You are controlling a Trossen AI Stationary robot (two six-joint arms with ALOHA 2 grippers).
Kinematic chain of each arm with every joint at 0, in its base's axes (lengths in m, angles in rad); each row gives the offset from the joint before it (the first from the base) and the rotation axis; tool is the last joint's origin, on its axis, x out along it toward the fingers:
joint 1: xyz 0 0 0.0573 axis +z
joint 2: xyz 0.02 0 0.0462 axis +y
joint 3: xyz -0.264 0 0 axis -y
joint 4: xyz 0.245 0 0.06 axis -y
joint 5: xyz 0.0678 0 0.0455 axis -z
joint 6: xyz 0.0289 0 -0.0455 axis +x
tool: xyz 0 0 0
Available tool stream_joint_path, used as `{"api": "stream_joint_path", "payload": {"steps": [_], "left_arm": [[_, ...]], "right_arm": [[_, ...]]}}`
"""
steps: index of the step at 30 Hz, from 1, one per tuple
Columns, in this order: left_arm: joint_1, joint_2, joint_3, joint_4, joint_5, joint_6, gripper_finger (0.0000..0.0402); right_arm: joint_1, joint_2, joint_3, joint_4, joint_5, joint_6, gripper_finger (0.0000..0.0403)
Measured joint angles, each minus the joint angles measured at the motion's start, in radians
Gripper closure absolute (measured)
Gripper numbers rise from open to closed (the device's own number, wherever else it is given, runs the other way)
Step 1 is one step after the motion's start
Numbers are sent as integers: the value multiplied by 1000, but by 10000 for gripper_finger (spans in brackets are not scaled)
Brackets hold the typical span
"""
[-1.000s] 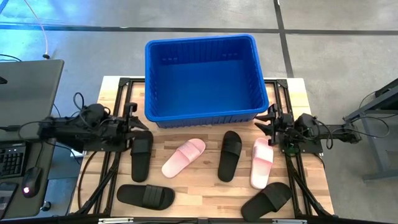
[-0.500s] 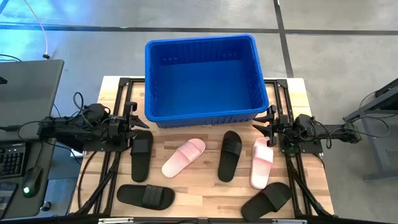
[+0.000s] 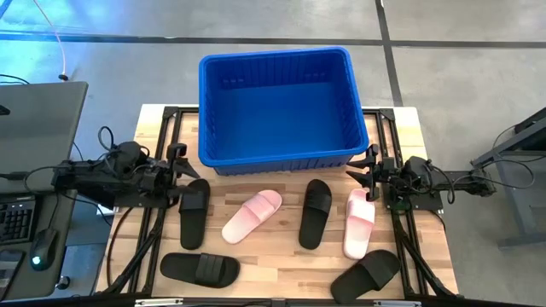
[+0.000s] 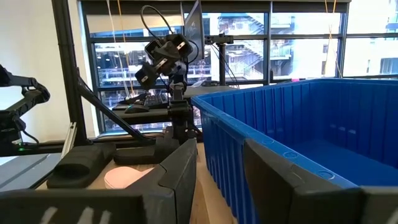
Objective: Pick and place slides into bin
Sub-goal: Put the black slide into the blue bin
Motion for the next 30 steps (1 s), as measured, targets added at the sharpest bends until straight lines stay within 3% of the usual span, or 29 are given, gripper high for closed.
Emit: {"api": "stream_joint_path", "payload": {"steps": [5, 9, 18, 23, 26, 30], "left_arm": [[0, 2, 0, -48, -6, -149, 73], [0, 2, 0, -48, 16, -251, 53], [0, 2, 0, -40, 191, -433, 129], [-56, 27, -1, -45, 212, -545, 174], [-119, 64, 44, -37, 201, -539, 193], [-194, 141, 215, -89, 169, -404, 205]], "right_arm": [[0, 0, 0, -9, -1, 0, 279], [0, 0, 0, -20, -1, -1, 279], [0, 0, 0, -21, -1, -1, 279], [0, 0, 0, -21, -1, -1, 279], [0, 0, 0, -21, -1, -1, 279], [0, 0, 0, -20, 0, 15, 279]]}}
